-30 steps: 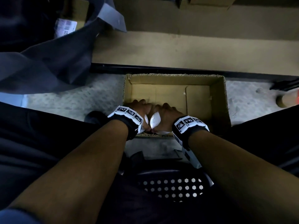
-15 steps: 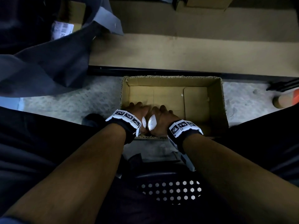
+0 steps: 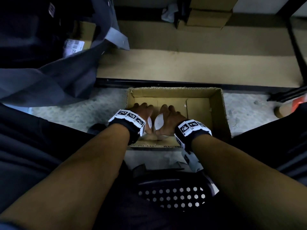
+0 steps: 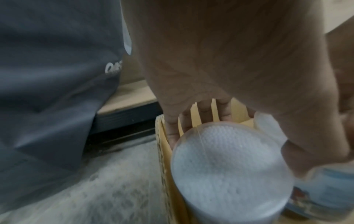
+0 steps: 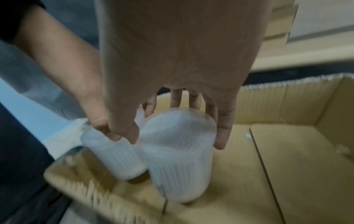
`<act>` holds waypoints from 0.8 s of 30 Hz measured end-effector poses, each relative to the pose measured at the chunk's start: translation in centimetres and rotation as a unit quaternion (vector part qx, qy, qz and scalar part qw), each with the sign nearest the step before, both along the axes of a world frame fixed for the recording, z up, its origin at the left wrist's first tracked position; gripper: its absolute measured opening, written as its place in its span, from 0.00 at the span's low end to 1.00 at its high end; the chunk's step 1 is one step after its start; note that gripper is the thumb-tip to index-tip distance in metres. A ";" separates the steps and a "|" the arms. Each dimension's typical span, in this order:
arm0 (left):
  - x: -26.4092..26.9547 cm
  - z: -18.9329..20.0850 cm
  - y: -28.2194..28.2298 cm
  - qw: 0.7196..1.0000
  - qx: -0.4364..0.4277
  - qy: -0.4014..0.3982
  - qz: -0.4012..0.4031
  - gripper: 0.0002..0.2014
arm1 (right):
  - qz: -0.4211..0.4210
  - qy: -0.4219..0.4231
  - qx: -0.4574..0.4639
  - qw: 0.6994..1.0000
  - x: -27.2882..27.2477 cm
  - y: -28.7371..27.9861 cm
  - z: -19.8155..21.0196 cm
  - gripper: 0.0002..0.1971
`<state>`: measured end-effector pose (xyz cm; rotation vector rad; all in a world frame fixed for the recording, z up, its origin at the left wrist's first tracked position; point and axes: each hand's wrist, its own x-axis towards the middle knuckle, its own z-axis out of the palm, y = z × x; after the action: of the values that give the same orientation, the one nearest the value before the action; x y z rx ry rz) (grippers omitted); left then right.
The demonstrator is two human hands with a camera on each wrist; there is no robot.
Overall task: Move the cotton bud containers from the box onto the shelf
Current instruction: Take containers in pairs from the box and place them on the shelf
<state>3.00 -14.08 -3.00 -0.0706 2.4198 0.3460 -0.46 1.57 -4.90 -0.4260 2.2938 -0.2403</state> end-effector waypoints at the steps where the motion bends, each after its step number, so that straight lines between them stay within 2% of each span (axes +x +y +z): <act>1: -0.2 0.6 -0.1 1.000 0.002 0.001 -0.003 0.27 | 0.005 0.001 -0.001 1.000 -0.3 0.0 0.3 0.51; 4: -0.9 2.4 -0.8 1.000 0.006 0.022 -0.010 0.31 | 0.014 0.007 -0.010 1.000 -1.3 -0.3 1.9 0.58; 6: -1.3 3.8 -1.2 0.999 0.011 0.036 -0.015 0.33 | 0.018 0.019 -0.022 0.999 -2.0 -0.5 3.2 0.58; 11: -2.6 8.1 -1.3 0.995 -0.033 0.089 -0.030 0.33 | 0.045 0.086 -0.039 0.995 -3.4 -0.9 7.4 0.52; 16: -3.3 12.5 -1.9 0.983 -0.071 0.167 -0.042 0.38 | 0.058 0.142 -0.058 0.986 -4.2 -0.9 12.6 0.44; 20: -3.9 16.9 -2.4 0.974 -0.107 0.181 -0.081 0.34 | 0.072 0.190 -0.080 0.976 -4.5 -1.1 16.3 0.43; 24: -4.0 20.1 -3.3 0.972 -0.097 0.205 -0.066 0.34 | 0.090 0.230 -0.107 0.963 -4.5 -1.2 20.0 0.40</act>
<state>-0.99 -17.42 17.07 0.0855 2.8448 0.0635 -4.98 0.41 15.10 -0.8753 2.6673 -0.3259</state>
